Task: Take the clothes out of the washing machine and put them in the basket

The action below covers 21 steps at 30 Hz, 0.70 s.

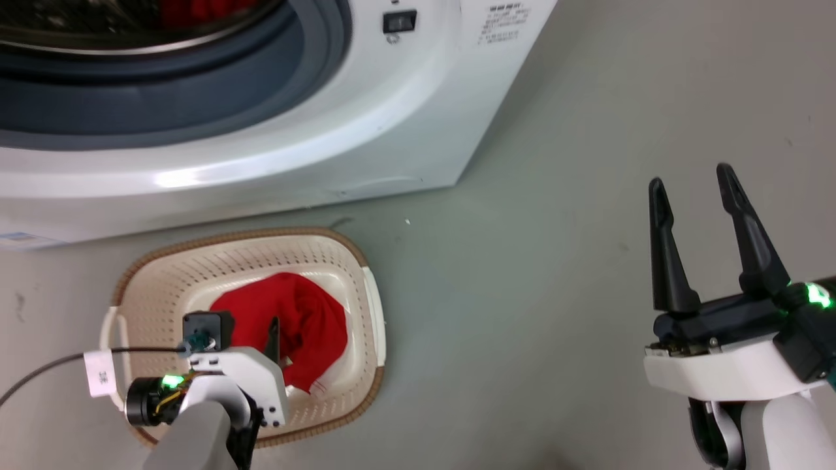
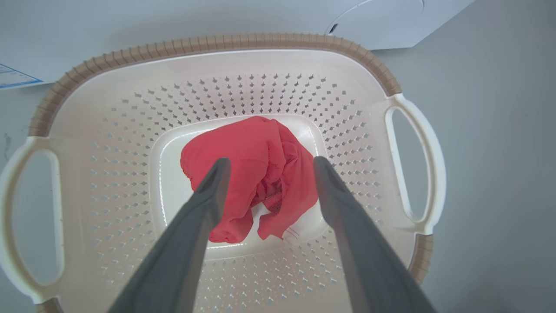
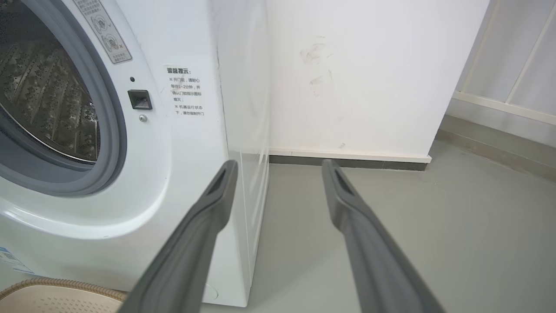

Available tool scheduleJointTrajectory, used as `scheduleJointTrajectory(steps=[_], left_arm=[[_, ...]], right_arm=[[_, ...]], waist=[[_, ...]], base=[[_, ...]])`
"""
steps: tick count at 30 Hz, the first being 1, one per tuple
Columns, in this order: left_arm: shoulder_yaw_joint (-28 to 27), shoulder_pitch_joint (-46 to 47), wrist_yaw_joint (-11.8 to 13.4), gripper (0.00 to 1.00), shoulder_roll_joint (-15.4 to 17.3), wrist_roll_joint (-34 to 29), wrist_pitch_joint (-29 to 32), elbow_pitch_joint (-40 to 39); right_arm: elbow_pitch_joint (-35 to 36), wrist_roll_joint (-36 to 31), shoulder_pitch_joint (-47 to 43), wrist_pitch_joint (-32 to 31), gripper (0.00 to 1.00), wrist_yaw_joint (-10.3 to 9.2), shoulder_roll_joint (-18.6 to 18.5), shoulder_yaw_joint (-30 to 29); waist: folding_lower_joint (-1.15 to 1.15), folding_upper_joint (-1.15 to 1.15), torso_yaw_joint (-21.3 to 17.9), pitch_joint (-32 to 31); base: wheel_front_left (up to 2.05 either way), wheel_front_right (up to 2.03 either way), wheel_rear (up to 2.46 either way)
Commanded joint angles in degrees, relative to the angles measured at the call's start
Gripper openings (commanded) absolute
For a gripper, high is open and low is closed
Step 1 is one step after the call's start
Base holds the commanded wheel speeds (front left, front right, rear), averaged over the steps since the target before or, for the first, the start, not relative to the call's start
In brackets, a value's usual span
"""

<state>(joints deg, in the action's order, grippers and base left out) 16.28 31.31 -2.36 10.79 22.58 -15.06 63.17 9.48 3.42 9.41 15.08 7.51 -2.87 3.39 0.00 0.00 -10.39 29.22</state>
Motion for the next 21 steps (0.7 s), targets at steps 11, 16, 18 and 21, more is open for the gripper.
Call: scheduleJointTrajectory(steps=[11,16,18,21], left_arm=[[-5.94,-14.52,3.21,1.00,-1.24,-6.40,-0.16,-20.40],[-9.13,-19.31,3.44,1.00,-2.52,-9.37,-0.15,-28.26],[-10.30,-21.08,3.64,1.00,-3.14,-10.71,-0.15,-31.45],[-12.09,-23.30,3.84,1.00,-4.01,-12.53,-0.15,-36.59]], right_arm=[[-1.87,-0.81,-6.37,0.13,1.00,-0.04,-0.02,-1.79],[-2.21,-1.06,-8.88,0.13,1.00,-0.04,-0.01,-2.36],[-2.28,-1.00,-9.82,0.13,1.00,-0.04,-0.02,-2.53],[-2.61,-0.57,-11.07,0.13,1.00,-0.04,-0.01,-2.76]], waist=[[0.00,0.00,5.10,-12.21],[0.00,0.00,6.11,-15.35],[0.00,0.00,6.44,-16.50],[0.00,0.00,6.72,-17.90]], base=[[0.00,0.00,0.00],[0.00,0.00,0.00],[0.00,0.00,0.00],[0.00,0.00,0.00]])
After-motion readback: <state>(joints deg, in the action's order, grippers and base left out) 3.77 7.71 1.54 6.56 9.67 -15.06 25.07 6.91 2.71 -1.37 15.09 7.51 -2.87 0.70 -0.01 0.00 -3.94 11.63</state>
